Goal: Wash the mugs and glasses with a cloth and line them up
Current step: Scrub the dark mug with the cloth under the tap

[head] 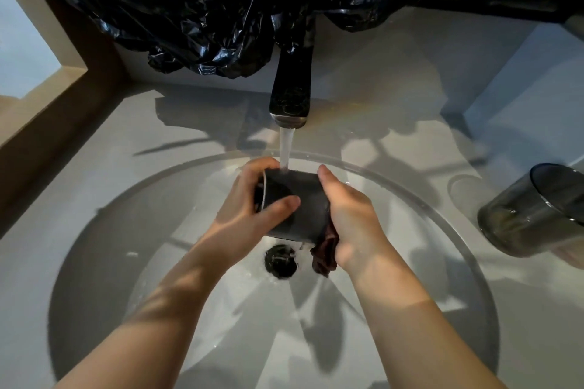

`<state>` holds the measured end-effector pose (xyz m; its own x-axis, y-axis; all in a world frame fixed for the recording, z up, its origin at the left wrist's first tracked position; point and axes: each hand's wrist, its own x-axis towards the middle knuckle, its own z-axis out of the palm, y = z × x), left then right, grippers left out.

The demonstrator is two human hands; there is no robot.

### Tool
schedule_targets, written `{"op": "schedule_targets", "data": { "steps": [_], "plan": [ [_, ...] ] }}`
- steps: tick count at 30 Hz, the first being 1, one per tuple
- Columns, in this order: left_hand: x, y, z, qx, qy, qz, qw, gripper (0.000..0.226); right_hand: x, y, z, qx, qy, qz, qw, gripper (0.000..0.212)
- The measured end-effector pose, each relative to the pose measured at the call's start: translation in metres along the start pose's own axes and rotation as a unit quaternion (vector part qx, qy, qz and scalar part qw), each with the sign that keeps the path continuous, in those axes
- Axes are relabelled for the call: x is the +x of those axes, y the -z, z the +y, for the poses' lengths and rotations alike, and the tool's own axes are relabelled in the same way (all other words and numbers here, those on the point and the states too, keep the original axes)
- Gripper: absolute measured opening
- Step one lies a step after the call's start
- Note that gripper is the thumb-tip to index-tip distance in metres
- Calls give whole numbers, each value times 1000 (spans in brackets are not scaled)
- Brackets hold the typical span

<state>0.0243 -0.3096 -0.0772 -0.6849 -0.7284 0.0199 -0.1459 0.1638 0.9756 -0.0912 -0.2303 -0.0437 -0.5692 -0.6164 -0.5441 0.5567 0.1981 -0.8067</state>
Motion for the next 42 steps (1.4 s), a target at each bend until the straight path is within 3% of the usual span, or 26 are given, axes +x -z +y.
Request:
{"op": "schedule_targets", "data": {
  "steps": [2,3,6,10,12,14,16,17,19,23,29,38,40,42],
  "plan": [
    [5,-2,5,-179,107,29,978,19,-4,1,-4,-44,49,-24,998,23],
    [8,0,6,-211,166,58,961,19,-7,2,-7,-86,64,-43,993,23],
    [10,10,10,-246,274,80,926,22,-10,7,-13,-237,91,-106,961,25],
    [5,23,2,-93,313,-7,945,45,-11,12,-14,-319,115,-176,924,33],
    [5,22,0,-73,335,-13,939,63,-10,13,-13,-326,119,-185,919,33],
    [3,21,3,-142,386,18,911,65,-11,12,-12,-324,131,-183,919,26],
    [3,21,8,-269,419,48,866,44,-10,10,-9,-310,145,-148,928,13],
    [4,23,7,-295,413,51,860,39,-7,11,-6,-295,152,-113,937,12],
    [5,24,3,-265,380,51,885,43,2,13,0,-256,186,-40,948,11],
    [-6,16,12,-98,292,3,951,43,16,18,12,-219,224,45,948,7],
    [-27,18,28,-100,276,-4,956,35,8,15,12,-224,196,50,953,8],
    [-42,13,20,-49,211,91,972,33,-19,30,14,-258,182,29,949,10],
    [-42,15,19,3,183,91,979,36,-25,33,13,-267,186,26,945,12],
    [-43,18,23,137,122,60,981,34,-32,36,11,-300,168,19,939,13]
  ]
}}
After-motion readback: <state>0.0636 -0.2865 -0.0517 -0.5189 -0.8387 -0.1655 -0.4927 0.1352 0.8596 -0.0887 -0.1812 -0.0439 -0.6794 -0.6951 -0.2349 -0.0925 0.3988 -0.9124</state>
